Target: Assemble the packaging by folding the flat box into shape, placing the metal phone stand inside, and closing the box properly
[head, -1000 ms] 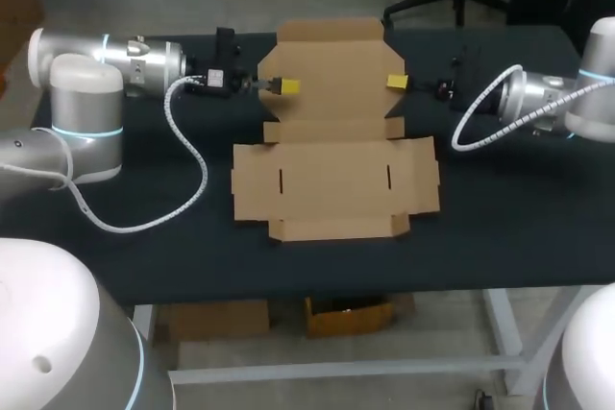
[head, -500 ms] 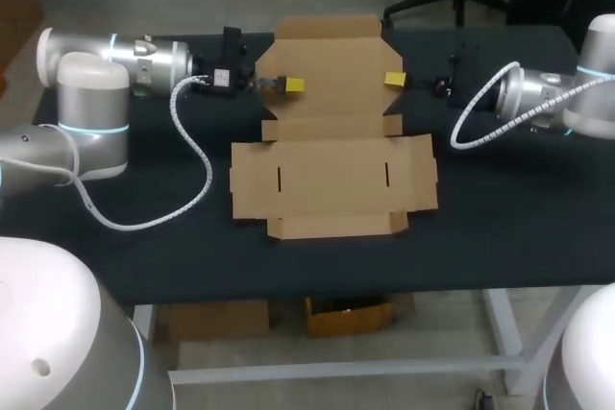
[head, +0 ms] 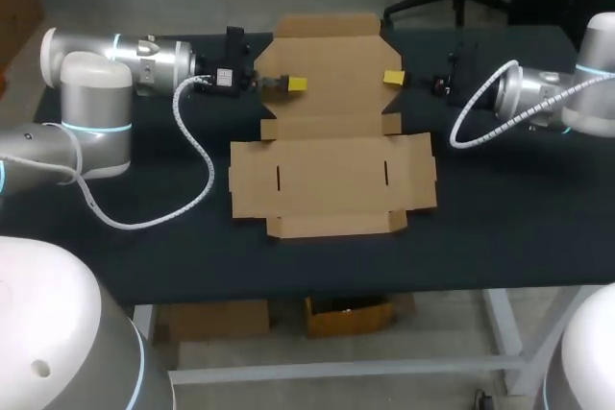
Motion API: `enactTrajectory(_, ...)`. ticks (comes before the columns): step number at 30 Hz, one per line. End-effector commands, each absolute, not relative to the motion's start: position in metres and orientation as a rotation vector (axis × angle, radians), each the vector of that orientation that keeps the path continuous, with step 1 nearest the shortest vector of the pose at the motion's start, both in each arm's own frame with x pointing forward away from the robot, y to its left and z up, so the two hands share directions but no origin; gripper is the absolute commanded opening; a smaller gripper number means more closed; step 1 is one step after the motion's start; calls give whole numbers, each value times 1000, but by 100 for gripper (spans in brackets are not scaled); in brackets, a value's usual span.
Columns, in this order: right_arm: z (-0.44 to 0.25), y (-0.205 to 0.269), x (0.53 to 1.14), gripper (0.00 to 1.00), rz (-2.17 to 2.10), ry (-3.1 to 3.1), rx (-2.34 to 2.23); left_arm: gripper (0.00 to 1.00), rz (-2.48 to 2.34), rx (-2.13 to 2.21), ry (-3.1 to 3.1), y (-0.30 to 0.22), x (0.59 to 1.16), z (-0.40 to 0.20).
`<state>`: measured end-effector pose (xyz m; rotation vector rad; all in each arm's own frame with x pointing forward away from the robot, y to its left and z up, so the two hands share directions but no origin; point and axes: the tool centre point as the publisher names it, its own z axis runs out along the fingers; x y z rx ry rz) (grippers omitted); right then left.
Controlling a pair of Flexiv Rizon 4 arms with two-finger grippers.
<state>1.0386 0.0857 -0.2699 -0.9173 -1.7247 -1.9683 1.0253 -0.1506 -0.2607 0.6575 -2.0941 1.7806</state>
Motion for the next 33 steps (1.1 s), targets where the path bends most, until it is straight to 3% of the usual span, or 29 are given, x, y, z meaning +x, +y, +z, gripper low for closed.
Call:
enactTrajectory(1, -271, 85, 1040, 0, -1974, -1718, -908, 19, 1782, 649, -2090, -151, 1027, -262)
enactTrajectory(13, -270, 85, 1039, 0, -1983, -1714, -903, 10, 1789, 641, -2082, -153, 1027, -262)
enactTrajectory(19, -271, 85, 1038, 0, -1990, -1708, -900, 0, 1793, 633, -2080, -154, 1027, -261)
enactTrajectory(31, -269, 86, 1037, 0, -1985, -1713, -898, 0, 1803, 622, -2074, -154, 1027, -260)
enactTrajectory(32, -268, 85, 1037, 22, -1982, -1715, -900, 0, 1803, 620, -2074, -154, 1027, -260)
enactTrajectory(33, -267, 85, 1037, 25, -1981, -1717, -902, 0, 1803, 620, -2074, -154, 1027, -259)
